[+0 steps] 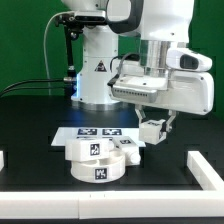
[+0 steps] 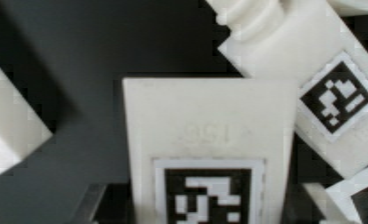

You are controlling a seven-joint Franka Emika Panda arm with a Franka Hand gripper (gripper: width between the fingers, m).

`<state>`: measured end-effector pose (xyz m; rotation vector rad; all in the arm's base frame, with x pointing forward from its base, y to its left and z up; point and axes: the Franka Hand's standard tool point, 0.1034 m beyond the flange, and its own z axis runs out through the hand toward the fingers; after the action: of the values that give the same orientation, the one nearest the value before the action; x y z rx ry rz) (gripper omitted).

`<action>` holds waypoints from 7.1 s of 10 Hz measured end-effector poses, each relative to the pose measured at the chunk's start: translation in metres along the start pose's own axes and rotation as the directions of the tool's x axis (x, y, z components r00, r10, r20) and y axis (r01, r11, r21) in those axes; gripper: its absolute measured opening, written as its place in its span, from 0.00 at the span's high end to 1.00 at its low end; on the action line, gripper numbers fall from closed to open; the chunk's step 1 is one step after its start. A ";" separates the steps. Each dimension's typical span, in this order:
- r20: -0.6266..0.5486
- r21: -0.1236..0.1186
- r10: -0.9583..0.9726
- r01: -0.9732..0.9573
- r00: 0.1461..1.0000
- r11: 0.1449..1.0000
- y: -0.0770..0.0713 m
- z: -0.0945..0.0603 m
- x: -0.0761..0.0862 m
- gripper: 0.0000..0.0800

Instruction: Assemble stool

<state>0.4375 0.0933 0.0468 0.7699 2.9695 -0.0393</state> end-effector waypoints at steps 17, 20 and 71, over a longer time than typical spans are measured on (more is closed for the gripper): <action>0.024 0.041 0.091 -0.092 0.996 0.995 -0.012 -0.007 -0.017 0.19; 0.013 0.055 0.601 -0.601 0.799 0.797 -0.030 -0.009 -0.019 0.19; -0.008 0.096 0.579 -0.577 -0.815 -0.811 -0.121 0.032 -0.002 0.34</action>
Offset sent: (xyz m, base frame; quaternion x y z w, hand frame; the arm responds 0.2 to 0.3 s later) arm -0.0099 0.0283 -0.0271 -0.0207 0.0144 -0.0268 0.9993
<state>0.3825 -0.0147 0.0154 3.1842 0.1809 0.1038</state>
